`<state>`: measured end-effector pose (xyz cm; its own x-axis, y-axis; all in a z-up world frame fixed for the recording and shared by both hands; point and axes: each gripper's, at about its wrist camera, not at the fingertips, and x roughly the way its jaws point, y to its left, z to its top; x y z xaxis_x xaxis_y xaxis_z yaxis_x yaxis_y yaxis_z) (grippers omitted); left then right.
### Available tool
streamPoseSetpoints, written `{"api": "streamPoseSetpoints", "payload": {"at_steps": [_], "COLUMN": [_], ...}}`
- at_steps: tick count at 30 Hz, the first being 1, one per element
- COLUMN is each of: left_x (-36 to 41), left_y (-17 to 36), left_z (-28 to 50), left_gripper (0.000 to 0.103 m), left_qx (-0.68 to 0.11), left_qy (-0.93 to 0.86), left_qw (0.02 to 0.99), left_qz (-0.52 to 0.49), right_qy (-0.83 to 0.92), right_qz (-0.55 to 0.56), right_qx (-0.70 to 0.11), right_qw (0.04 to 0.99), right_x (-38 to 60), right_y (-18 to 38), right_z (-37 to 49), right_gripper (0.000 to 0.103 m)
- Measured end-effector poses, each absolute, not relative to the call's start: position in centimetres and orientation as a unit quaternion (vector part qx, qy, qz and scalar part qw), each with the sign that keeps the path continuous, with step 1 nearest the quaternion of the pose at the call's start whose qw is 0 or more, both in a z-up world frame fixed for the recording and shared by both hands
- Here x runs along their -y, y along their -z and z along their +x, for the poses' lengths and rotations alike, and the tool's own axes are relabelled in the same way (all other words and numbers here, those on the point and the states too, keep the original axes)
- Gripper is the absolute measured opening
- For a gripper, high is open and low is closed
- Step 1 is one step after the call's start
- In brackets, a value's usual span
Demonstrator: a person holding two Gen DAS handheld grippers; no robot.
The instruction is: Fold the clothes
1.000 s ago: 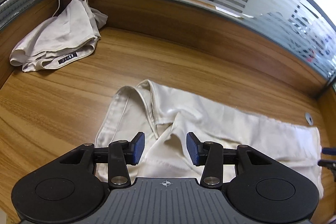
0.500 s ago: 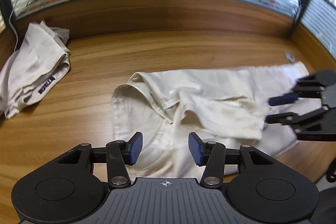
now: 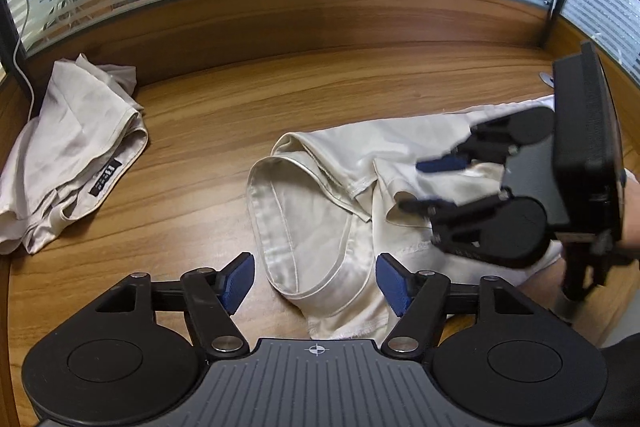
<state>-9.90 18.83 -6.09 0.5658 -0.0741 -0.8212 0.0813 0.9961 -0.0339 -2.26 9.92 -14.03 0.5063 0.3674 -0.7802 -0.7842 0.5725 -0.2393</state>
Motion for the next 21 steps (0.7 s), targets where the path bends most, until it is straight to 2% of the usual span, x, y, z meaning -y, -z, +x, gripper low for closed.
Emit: {"api": "streamPoseSetpoints", "payload": {"at_steps": [7,11,21], "left_x": [-19.1,-19.3,-19.8], "left_y": [6.9,7.1,7.6], "left_z": [-9.9,-9.7,-9.0], "left_gripper": [0.071,0.072,0.075], "left_qx": [-0.472,-0.472,-0.471], "left_qy": [0.041,0.033,0.026], "left_qw": [0.881,0.88,0.881], "left_qz": [-0.019,-0.027,-0.041], "right_qy": [-0.352,-0.352,-0.389], "right_qz": [-0.346,-0.33,-0.264], "right_qx": [-0.325,-0.328,-0.418], "right_qw": [0.807,0.812,0.777], "right_x": [-9.8,-8.9,-3.8], "right_y": [12.8,11.4,9.8], "right_z": [-0.1,3.2,11.3], "right_gripper": [0.041,0.043,0.049]}}
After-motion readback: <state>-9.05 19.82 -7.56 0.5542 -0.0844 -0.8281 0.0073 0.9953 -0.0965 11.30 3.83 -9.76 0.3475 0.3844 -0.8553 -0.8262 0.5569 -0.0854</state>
